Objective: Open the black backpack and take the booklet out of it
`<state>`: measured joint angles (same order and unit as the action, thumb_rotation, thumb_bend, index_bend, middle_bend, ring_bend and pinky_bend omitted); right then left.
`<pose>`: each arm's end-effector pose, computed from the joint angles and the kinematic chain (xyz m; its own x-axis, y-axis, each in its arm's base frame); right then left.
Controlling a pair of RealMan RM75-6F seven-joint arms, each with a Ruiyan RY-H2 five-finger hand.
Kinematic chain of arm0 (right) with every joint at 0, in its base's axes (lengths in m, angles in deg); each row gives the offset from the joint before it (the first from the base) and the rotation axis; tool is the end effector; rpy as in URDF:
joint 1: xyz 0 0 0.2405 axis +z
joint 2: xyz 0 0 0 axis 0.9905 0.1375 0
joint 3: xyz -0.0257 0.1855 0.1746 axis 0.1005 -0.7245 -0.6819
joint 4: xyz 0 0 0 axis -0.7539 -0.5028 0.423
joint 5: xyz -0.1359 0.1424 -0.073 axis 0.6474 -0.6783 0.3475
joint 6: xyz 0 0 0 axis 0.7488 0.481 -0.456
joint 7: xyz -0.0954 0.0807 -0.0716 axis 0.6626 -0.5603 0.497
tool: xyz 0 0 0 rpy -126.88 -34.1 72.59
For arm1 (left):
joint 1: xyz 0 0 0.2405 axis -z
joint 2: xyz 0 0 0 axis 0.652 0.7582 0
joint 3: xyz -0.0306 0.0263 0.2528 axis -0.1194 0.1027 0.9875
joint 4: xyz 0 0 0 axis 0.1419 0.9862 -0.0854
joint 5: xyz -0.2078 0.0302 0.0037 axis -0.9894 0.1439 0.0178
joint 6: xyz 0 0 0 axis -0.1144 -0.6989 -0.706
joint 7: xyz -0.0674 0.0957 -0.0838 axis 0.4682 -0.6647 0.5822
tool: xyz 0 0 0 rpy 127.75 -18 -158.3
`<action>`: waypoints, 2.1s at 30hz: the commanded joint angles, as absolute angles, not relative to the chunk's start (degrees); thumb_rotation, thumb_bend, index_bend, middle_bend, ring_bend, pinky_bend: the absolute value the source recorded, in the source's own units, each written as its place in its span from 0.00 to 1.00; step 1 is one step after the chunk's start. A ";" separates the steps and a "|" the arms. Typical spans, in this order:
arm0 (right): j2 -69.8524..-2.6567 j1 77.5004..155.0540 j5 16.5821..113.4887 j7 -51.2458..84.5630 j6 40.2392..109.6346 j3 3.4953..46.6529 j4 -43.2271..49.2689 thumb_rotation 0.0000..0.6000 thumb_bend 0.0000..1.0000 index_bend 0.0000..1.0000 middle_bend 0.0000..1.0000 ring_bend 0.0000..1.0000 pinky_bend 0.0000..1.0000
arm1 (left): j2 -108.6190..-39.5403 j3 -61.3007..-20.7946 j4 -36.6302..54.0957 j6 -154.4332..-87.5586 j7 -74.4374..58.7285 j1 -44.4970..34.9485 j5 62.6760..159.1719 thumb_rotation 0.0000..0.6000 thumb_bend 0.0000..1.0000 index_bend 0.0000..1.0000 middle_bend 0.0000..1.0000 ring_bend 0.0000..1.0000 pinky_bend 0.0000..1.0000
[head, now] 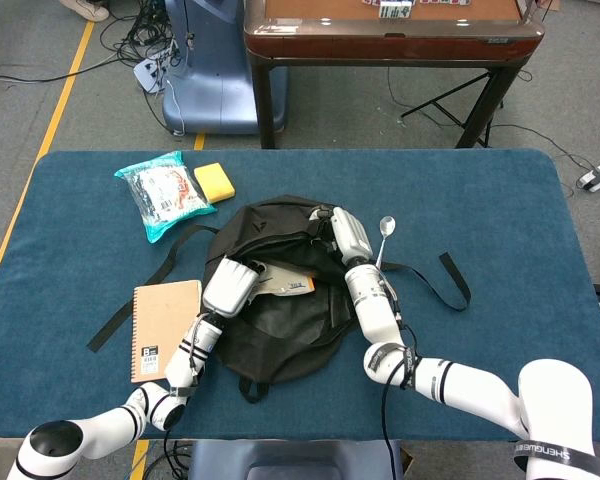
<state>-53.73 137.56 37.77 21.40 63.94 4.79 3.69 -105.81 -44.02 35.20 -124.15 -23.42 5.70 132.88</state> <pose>-0.0582 -0.4210 -0.0271 -0.3229 -0.2759 0.9053 -0.9432 0.0144 -0.3320 -0.1195 0.3638 -0.0865 0.5453 -0.1391 0.8266 0.6958 -0.4748 -0.5389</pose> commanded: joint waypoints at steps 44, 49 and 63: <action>-49.63 132.67 46.92 18.90 56.08 14.24 6.36 1.00 0.64 0.53 0.23 0.16 0.28 | -70.41 -51.99 -7.50 -144.20 7.53 -8.96 131.16 1.00 0.47 0.76 0.80 0.64 0.69; -45.70 131.50 51.81 19.98 52.79 18.63 11.72 1.00 0.33 0.05 0.06 0.02 0.16 | -69.51 -53.28 -6.40 -142.00 6.18 -8.38 129.00 1.00 0.47 0.76 0.80 0.64 0.69; -32.70 123.77 65.05 13.26 59.37 20.31 27.39 1.00 0.28 0.00 0.02 0.00 0.13 | -79.19 -49.59 11.47 -135.97 -3.27 -3.24 129.75 1.00 0.47 0.76 0.80 0.63 0.69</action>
<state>-35.02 125.32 63.59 14.68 57.84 20.42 25.23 -77.00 -51.10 8.81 -137.71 -1.59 -4.44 129.15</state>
